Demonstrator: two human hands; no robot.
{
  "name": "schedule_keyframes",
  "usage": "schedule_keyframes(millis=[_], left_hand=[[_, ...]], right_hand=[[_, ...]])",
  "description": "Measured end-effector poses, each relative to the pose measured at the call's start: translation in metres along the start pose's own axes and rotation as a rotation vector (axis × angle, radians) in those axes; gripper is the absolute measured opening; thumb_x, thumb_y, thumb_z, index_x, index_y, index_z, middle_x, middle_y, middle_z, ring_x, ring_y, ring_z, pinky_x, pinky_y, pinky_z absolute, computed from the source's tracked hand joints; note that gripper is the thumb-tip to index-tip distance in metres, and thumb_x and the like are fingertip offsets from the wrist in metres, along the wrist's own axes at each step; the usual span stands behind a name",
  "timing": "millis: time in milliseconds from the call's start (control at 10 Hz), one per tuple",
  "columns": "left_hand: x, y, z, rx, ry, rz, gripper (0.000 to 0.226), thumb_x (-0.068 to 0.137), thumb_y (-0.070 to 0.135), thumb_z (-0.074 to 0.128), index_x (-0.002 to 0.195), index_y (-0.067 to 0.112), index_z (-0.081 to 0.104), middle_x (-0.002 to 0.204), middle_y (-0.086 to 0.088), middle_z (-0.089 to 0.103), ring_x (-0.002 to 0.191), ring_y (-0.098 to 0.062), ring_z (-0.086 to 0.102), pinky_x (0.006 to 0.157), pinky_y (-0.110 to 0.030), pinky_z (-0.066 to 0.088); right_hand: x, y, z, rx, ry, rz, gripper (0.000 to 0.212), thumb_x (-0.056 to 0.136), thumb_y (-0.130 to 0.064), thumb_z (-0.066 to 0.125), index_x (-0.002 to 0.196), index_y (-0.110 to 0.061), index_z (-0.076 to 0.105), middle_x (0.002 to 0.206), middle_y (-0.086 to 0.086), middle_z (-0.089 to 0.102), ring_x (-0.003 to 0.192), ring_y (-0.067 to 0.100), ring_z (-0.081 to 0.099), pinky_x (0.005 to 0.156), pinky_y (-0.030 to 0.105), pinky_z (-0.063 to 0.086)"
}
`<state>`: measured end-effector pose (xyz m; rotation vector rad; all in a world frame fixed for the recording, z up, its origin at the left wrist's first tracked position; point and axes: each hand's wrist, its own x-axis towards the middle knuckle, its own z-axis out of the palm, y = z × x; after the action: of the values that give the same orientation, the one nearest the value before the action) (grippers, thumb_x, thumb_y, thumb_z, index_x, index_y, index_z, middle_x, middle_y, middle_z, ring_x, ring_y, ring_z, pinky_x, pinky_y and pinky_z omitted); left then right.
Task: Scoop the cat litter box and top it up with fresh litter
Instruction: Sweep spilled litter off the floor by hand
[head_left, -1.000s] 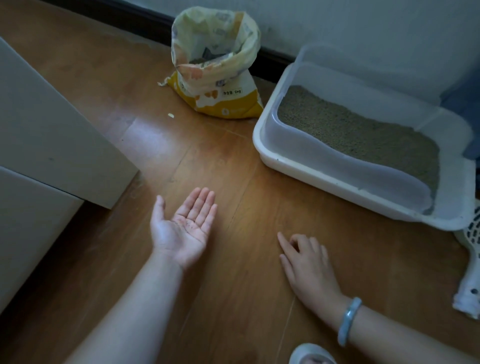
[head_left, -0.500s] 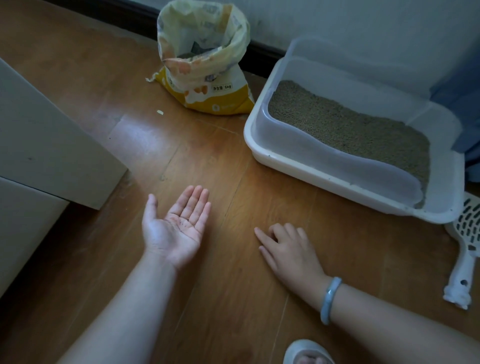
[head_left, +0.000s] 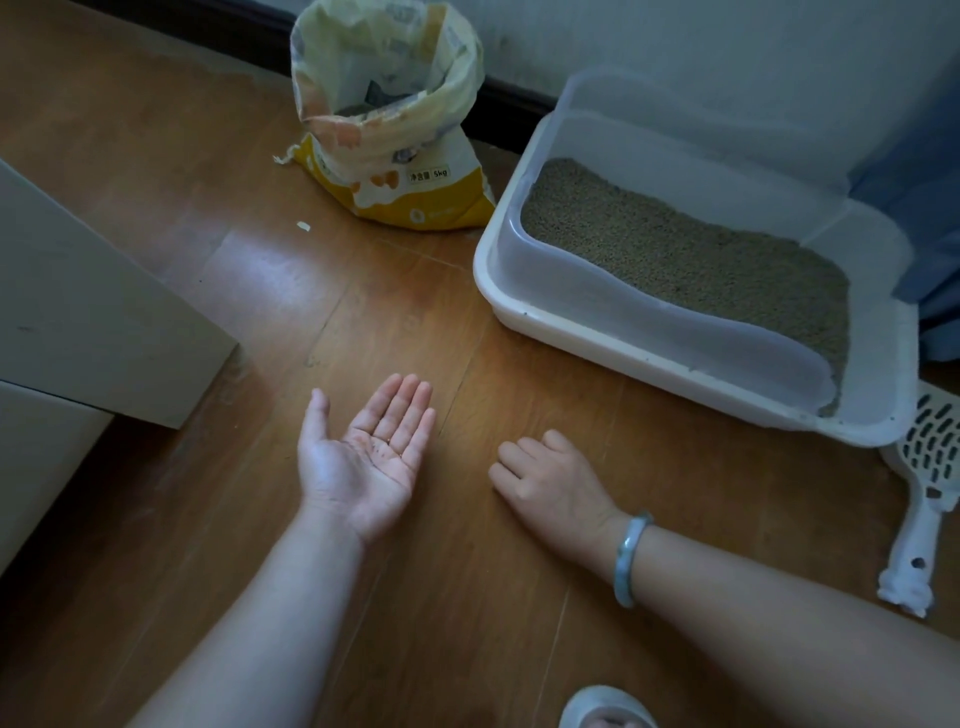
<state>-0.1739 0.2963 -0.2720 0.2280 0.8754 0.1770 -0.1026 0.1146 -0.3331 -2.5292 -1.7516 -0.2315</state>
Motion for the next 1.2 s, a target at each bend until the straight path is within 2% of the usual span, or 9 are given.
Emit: schedule_keyframes(millis=[200,300,400,600,800,900,1000,1100,1200], left_hand=[[0.000,-0.008,0.001,0.012,0.004,-0.016,0.068,0.091,0.059,0.037,0.119,0.001,0.059,0.116,-0.014,0.067,0.106,-0.027,0.066,0.092,-0.044,0.050],[-0.001,-0.012,0.002,0.005,0.000,-0.031,0.068,0.090,0.059,0.038,0.120,0.001,0.059,0.116,-0.015,0.067,0.106,-0.027,0.066,0.092,-0.044,0.050],[-0.001,-0.018,0.005,0.005,-0.011,-0.057,0.068,0.090,0.059,0.038,0.119,0.000,0.059,0.116,-0.015,0.067,0.106,-0.027,0.065,0.090,-0.044,0.051],[0.000,-0.032,0.015,0.031,-0.035,-0.112,0.069,0.090,0.060,0.038,0.118,0.001,0.060,0.113,-0.015,0.068,0.095,-0.024,0.070,0.083,-0.035,0.055],[0.000,-0.033,0.020,0.037,-0.073,-0.133,0.068,0.090,0.060,0.037,0.116,0.002,0.061,0.116,-0.016,0.067,0.103,-0.026,0.067,0.088,-0.047,0.051],[0.005,-0.029,0.019,0.009,-0.059,-0.113,0.069,0.090,0.059,0.038,0.115,-0.001,0.060,0.113,-0.017,0.068,0.103,-0.027,0.067,0.087,-0.043,0.052],[0.010,-0.023,0.015,0.012,-0.034,-0.093,0.068,0.090,0.059,0.037,0.117,0.000,0.060,0.114,-0.015,0.068,0.104,-0.027,0.067,0.089,-0.044,0.051],[0.014,-0.018,0.012,-0.002,-0.023,-0.085,0.068,0.091,0.059,0.038,0.118,0.000,0.059,0.114,-0.015,0.068,0.105,-0.027,0.066,0.090,-0.045,0.050],[0.018,-0.014,0.010,-0.008,-0.010,-0.081,0.068,0.091,0.059,0.038,0.119,0.001,0.059,0.114,-0.015,0.068,0.106,-0.027,0.066,0.092,-0.045,0.049]], right_hand=[[0.001,0.003,0.004,0.116,-0.090,0.136,0.010,0.082,-0.015,0.063,0.074,-0.016,0.058,0.070,0.001,0.052,0.055,0.016,0.048,0.057,0.028,0.038],[0.007,0.008,-0.005,0.259,-0.148,0.452,0.034,0.092,-0.031,0.030,0.086,-0.012,0.057,0.082,0.003,0.051,0.063,0.019,0.051,0.064,0.034,0.043],[0.019,0.013,-0.025,0.480,-0.073,0.624,0.043,0.092,-0.038,0.016,0.083,-0.014,0.051,0.082,-0.002,0.043,0.069,0.019,0.046,0.070,0.034,0.036],[0.049,-0.012,-0.050,0.603,0.157,0.524,0.032,0.090,-0.037,0.043,0.073,-0.016,0.059,0.075,0.001,0.055,0.066,0.023,0.055,0.064,0.035,0.042],[0.048,-0.026,-0.051,0.750,0.148,0.377,0.030,0.086,-0.038,0.052,0.103,-0.020,0.069,0.087,0.000,0.060,0.077,0.019,0.058,0.069,0.034,0.048],[0.037,-0.009,-0.049,0.829,0.144,0.531,0.034,0.091,-0.035,0.049,0.118,-0.023,0.063,0.094,-0.001,0.060,0.078,0.018,0.060,0.070,0.038,0.052],[0.029,0.025,-0.037,0.647,-0.059,0.720,0.039,0.097,-0.030,0.040,0.135,-0.028,0.048,0.111,0.002,0.066,0.096,0.024,0.062,0.080,0.040,0.051],[0.036,0.055,-0.028,0.451,-0.448,0.793,0.048,0.099,-0.028,0.030,0.145,-0.039,0.024,0.108,0.011,0.066,0.092,0.030,0.063,0.075,0.038,0.052],[0.052,0.068,-0.023,0.395,-0.593,0.783,0.056,0.096,-0.024,0.029,0.145,-0.045,0.012,0.108,0.011,0.063,0.093,0.028,0.061,0.071,0.035,0.048]])
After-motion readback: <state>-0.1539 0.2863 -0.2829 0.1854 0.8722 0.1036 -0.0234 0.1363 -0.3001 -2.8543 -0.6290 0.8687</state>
